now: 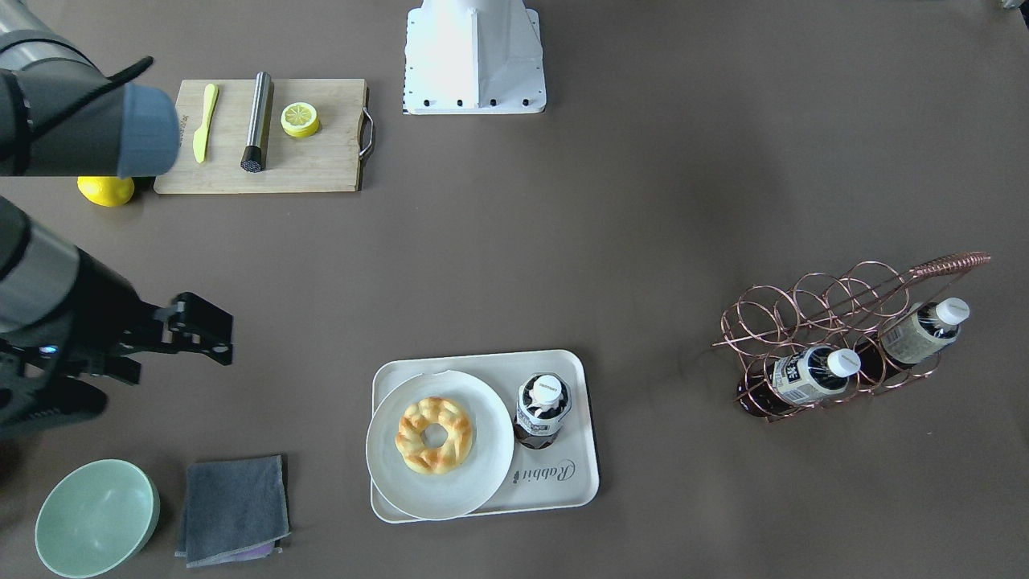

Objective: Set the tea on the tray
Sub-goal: 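Open the right gripper and draw the right arm back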

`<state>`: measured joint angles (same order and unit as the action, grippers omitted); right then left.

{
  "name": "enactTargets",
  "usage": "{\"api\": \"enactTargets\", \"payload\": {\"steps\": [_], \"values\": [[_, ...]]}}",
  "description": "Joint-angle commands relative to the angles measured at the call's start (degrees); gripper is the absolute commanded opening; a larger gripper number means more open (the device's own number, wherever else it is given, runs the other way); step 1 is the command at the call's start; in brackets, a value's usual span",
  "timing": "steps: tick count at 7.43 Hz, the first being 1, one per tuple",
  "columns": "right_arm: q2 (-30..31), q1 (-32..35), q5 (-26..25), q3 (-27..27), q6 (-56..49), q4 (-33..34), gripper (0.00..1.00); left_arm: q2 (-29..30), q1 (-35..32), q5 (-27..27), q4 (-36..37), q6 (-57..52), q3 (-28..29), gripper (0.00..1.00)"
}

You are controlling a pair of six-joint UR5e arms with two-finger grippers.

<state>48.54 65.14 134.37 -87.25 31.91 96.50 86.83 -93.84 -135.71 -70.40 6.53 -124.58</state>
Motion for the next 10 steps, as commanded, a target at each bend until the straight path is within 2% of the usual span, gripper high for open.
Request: {"api": "enactTargets", "payload": {"steps": [1,2,4,6,7,10], "values": [[22.76,10.67,2.91,-14.58,-15.83,0.35,1.0,0.44,0.67,0.36,0.0,-4.59,0.82,0.97],[29.36,15.15,4.05,-16.27,-24.0,0.35,1.0,0.36,0.67,0.36,-0.17,-4.68,0.83,0.97],[39.4,23.59,4.41,-16.37,-40.52,0.35,1.0,-0.17,0.76,0.36,-0.26,-4.69,1.61,0.97],[44.95,28.54,4.41,-16.28,-46.64,0.35,1.0,-2.52,1.11,0.36,-0.78,-4.69,2.92,0.97],[46.2,29.94,4.41,-17.07,-47.45,0.35,1.0,-3.24,0.85,0.36,-4.09,-4.6,3.63,0.97],[47.0,30.05,4.32,-18.57,-47.46,2.37,1.0,-4.12,0.5,0.18,-4.39,-4.68,4.25,0.97]]}}
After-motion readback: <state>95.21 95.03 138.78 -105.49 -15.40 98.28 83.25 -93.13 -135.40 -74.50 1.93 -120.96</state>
